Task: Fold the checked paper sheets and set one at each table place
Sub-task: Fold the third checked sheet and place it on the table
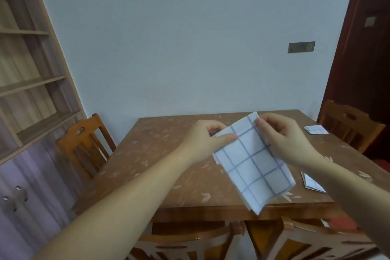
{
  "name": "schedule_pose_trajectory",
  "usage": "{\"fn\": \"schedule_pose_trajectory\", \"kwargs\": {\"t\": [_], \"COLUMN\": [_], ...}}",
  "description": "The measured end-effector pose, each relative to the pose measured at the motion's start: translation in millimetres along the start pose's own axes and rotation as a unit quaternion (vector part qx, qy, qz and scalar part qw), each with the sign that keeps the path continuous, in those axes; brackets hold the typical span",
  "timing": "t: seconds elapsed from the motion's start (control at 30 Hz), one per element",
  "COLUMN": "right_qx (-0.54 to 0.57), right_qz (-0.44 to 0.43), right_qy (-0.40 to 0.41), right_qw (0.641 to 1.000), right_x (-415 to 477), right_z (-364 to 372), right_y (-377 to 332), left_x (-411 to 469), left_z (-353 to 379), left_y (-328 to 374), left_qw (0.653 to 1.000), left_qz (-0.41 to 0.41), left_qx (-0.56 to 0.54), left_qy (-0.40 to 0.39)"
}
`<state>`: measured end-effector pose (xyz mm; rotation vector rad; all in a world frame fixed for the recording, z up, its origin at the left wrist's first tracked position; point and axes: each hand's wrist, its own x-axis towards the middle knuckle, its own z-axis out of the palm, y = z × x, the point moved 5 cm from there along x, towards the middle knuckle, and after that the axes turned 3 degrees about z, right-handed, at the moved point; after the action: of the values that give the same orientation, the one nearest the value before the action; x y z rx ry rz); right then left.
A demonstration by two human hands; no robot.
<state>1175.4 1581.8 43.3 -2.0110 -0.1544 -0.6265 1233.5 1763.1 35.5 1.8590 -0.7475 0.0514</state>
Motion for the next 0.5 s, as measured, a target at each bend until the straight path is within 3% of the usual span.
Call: {"fn": "schedule_pose_trajectory", "kwargs": {"t": [0.13, 0.33, 0.5], "right_qx": [0.091, 0.102, 0.121], "right_qz": [0.055, 0.061, 0.068], "right_qy": [-0.053, -0.039, -0.028], "right_qw": [0.993, 0.992, 0.990], "right_x": [-2.8, -3.0, -3.7], "right_z": [1.6, -1.6, -2.6], "right_y": [0.5, -5.7, -9.0], "left_x": [0.6, 0.5, -1.7], "left_z": [-4.6, -3.9, -4.6], "left_y": [2.5, 0.3, 5.1], "left_qw": [0.996, 0.972, 0.971], "left_qz": [-0.007, -0.052, -0.043], "left_qx": [-0.060, -0.213, -0.220], "left_qy": [0.060, 0.089, 0.084]}}
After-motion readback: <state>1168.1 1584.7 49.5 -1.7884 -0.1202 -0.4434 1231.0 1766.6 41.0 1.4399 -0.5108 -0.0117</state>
